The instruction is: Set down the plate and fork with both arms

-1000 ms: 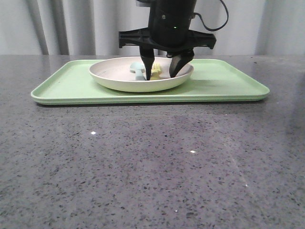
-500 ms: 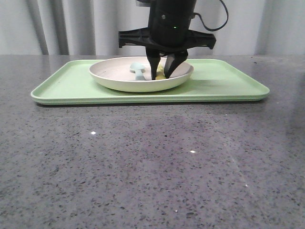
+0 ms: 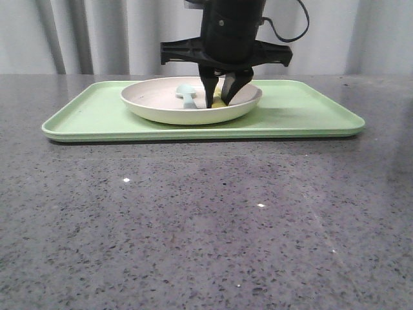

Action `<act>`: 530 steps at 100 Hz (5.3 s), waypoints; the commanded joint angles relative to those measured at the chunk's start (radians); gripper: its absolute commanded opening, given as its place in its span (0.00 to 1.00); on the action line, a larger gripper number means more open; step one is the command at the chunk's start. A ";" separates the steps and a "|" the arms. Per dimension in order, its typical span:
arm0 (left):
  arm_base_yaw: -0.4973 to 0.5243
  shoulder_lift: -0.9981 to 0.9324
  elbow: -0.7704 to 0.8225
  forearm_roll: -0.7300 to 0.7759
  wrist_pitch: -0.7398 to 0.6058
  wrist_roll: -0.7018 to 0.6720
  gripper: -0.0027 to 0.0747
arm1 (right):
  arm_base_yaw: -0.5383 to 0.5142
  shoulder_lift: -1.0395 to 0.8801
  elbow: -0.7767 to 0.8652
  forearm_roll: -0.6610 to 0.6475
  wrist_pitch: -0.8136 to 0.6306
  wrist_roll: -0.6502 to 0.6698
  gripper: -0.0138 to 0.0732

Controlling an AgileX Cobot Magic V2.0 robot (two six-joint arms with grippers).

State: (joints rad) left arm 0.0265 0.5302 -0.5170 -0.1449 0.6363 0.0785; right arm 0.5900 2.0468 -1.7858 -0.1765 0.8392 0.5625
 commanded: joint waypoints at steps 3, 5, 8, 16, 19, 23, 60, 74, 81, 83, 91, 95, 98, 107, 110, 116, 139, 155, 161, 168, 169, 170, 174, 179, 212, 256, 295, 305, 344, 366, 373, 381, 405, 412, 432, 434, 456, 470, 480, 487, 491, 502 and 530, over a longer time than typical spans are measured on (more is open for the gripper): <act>0.001 0.000 -0.027 -0.010 -0.064 -0.005 0.56 | -0.001 -0.052 -0.030 -0.026 -0.030 -0.002 0.26; 0.001 0.000 -0.027 -0.010 -0.064 -0.005 0.56 | -0.001 -0.052 -0.030 -0.026 -0.030 -0.002 0.24; 0.001 0.000 -0.027 -0.010 -0.064 -0.005 0.56 | -0.001 -0.052 -0.030 -0.026 -0.030 -0.002 0.23; 0.001 0.000 -0.027 -0.010 -0.064 -0.005 0.56 | -0.001 -0.052 -0.030 -0.026 -0.030 -0.002 0.20; 0.001 0.000 -0.027 -0.010 -0.064 -0.005 0.56 | -0.001 -0.052 -0.030 -0.026 -0.030 -0.002 0.20; 0.001 0.000 -0.027 -0.010 -0.064 -0.005 0.56 | -0.001 -0.052 -0.030 -0.026 -0.030 -0.002 0.20; 0.001 0.000 -0.027 -0.010 -0.064 -0.005 0.56 | -0.001 -0.074 -0.030 -0.026 -0.027 -0.002 0.20; 0.001 0.000 -0.027 -0.010 -0.064 -0.005 0.56 | -0.001 -0.097 -0.030 -0.027 -0.020 -0.002 0.20; 0.001 0.000 -0.027 -0.010 -0.064 -0.005 0.56 | -0.004 -0.110 -0.030 -0.027 -0.017 -0.002 0.20; 0.001 0.000 -0.027 -0.010 -0.064 -0.005 0.56 | -0.004 -0.111 -0.030 -0.027 -0.014 -0.002 0.20; 0.001 0.000 -0.027 -0.010 -0.064 -0.005 0.56 | -0.006 -0.129 -0.030 -0.030 -0.006 -0.003 0.20; 0.001 0.000 -0.027 -0.010 -0.064 -0.005 0.56 | -0.006 -0.134 -0.030 -0.036 -0.001 -0.003 0.20; 0.001 0.000 -0.027 -0.010 -0.064 -0.005 0.56 | -0.006 -0.140 -0.030 -0.046 0.002 -0.003 0.20; 0.001 0.000 -0.027 -0.010 -0.064 -0.005 0.56 | -0.006 -0.158 -0.030 -0.066 0.021 -0.003 0.20; 0.001 0.000 -0.027 -0.010 -0.064 -0.005 0.56 | -0.006 -0.165 -0.030 -0.073 0.026 -0.003 0.20; 0.001 0.000 -0.027 -0.010 -0.064 -0.005 0.56 | -0.006 -0.178 -0.030 -0.093 0.041 -0.003 0.20; 0.001 0.000 -0.027 -0.010 -0.064 -0.005 0.56 | -0.008 -0.220 -0.030 -0.179 0.081 -0.003 0.20; 0.001 0.000 -0.027 -0.010 -0.064 -0.005 0.56 | -0.023 -0.231 -0.026 -0.186 0.097 -0.013 0.20; 0.001 0.000 -0.027 -0.010 -0.064 -0.005 0.56 | -0.035 -0.237 -0.025 -0.183 0.104 -0.018 0.20; 0.001 0.000 -0.027 -0.010 -0.064 -0.005 0.56 | -0.051 -0.242 -0.025 -0.182 0.112 -0.019 0.20; 0.001 0.000 -0.027 -0.010 -0.064 -0.005 0.56 | -0.054 -0.243 -0.025 -0.182 0.114 -0.019 0.20; 0.001 0.000 -0.027 -0.010 -0.064 -0.005 0.56 | -0.056 -0.242 -0.025 -0.182 0.115 -0.020 0.20; 0.001 0.000 -0.027 -0.010 -0.064 -0.005 0.56 | -0.066 -0.244 -0.025 -0.182 0.124 -0.022 0.20; 0.001 0.000 -0.027 -0.010 -0.064 -0.005 0.56 | -0.078 -0.245 -0.025 -0.181 0.134 -0.028 0.20; 0.001 0.000 -0.027 -0.010 -0.064 -0.005 0.56 | -0.154 -0.281 0.115 -0.131 0.073 -0.064 0.20; 0.001 0.000 -0.027 -0.010 -0.064 -0.005 0.56 | -0.178 -0.308 0.266 -0.009 -0.109 -0.099 0.20; 0.001 0.000 -0.027 -0.010 -0.064 -0.005 0.56 | -0.178 -0.294 0.274 0.001 -0.130 -0.110 0.20; 0.001 0.000 -0.027 -0.010 -0.064 -0.005 0.56 | -0.178 -0.293 0.294 0.005 -0.145 -0.110 0.20; 0.001 0.000 -0.027 -0.010 -0.064 -0.005 0.56 | -0.178 -0.286 0.328 0.009 -0.175 -0.110 0.20; 0.001 0.000 -0.027 -0.010 -0.064 -0.005 0.56 | -0.178 -0.262 0.331 0.027 -0.179 -0.110 0.20; 0.001 0.000 -0.027 -0.010 -0.064 -0.005 0.56 | -0.178 -0.257 0.333 0.032 -0.182 -0.110 0.20; 0.001 0.000 -0.027 -0.010 -0.064 -0.005 0.56 | -0.178 -0.257 0.333 0.033 -0.185 -0.110 0.20; 0.001 0.000 -0.027 -0.010 -0.064 -0.005 0.56 | -0.178 -0.257 0.333 0.033 -0.190 -0.110 0.20; 0.001 0.000 -0.027 -0.010 -0.064 -0.005 0.56 | -0.178 -0.257 0.333 0.033 -0.190 -0.110 0.22; 0.001 0.000 -0.027 -0.010 -0.064 -0.005 0.56 | -0.178 -0.257 0.333 0.033 -0.181 -0.110 0.37; 0.001 0.000 -0.027 -0.010 -0.064 -0.005 0.56 | -0.178 -0.257 0.333 0.033 -0.181 -0.110 0.39; 0.001 0.000 -0.027 -0.010 -0.064 -0.005 0.56 | -0.178 -0.257 0.333 0.033 -0.182 -0.110 0.53; 0.001 0.000 -0.027 -0.010 -0.064 -0.005 0.56 | -0.178 -0.262 0.333 0.033 -0.183 -0.110 0.56; 0.001 0.000 -0.027 -0.010 -0.064 -0.005 0.56 | -0.178 -0.283 0.333 0.033 -0.183 -0.110 0.56; 0.001 0.000 -0.027 -0.010 -0.064 -0.005 0.56 | -0.178 -0.308 0.333 0.031 -0.182 -0.110 0.56; 0.001 0.000 -0.027 -0.010 -0.064 -0.005 0.56 | -0.178 -0.327 0.333 0.026 -0.181 -0.110 0.56; 0.001 0.000 -0.027 -0.010 -0.064 -0.005 0.56 | -0.178 -0.384 0.333 -0.009 -0.165 -0.110 0.56; 0.001 0.000 -0.027 -0.010 -0.064 -0.005 0.56 | -0.178 -0.579 0.350 -0.168 -0.126 -0.117 0.56</act>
State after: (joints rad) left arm 0.0265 0.5302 -0.5170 -0.1449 0.6363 0.0785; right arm 0.4176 1.5751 -1.4254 -0.2711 0.7428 0.4590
